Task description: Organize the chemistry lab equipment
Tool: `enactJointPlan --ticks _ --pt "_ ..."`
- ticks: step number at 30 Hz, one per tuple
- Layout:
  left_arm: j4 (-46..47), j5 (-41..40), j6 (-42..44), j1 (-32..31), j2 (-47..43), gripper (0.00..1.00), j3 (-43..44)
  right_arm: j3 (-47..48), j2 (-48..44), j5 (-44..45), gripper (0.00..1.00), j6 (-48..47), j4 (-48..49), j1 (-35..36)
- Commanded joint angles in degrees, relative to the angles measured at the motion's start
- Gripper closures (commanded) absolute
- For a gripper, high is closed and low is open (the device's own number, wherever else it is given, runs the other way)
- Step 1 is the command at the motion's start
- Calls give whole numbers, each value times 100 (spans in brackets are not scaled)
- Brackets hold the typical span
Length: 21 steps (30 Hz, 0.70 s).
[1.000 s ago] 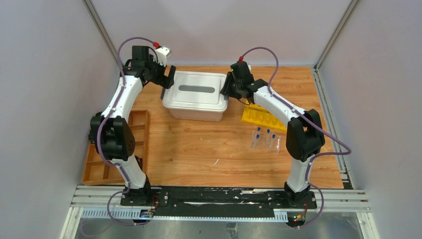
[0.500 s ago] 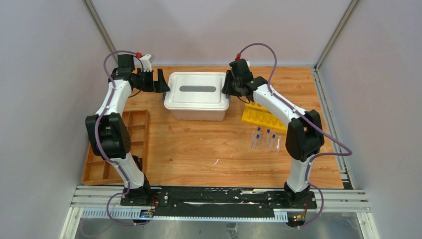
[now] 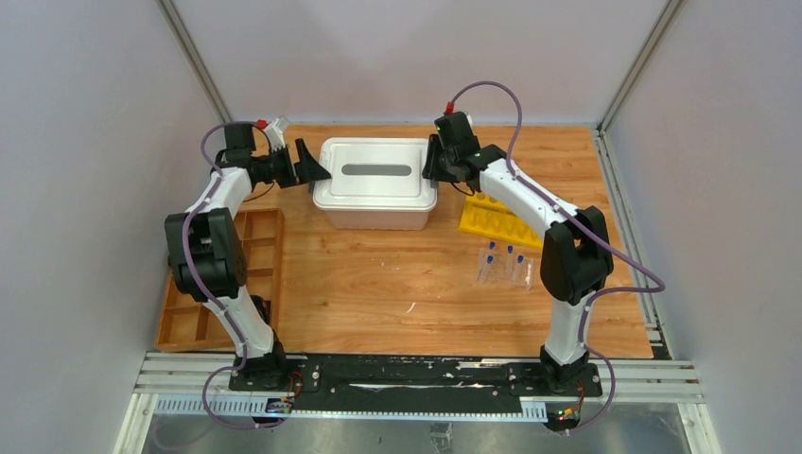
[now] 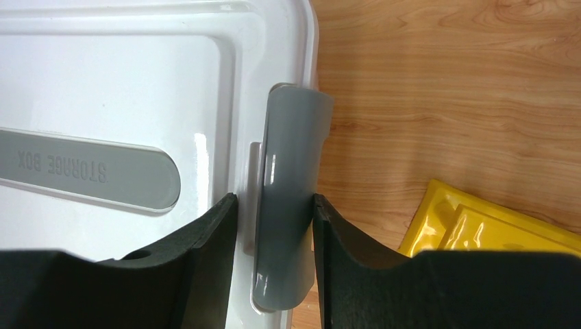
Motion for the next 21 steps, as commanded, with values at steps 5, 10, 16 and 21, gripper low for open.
enactJointPlan --ticks 5,10,16,21 --pt "304 156 15 -181 -62 4 -17 40 122 -11 62 -173 -225 59" --pt "-48 -253 245 -192 -57 26 227 -37 71 51 62 -207 -225 48" --pt "-248 -559 472 -301 -235 34 372 -64 62 65 62 -194 -226 52" --pt "-512 -983 873 -694 -290 34 392 -7 94 15 62 -190 -246 52"
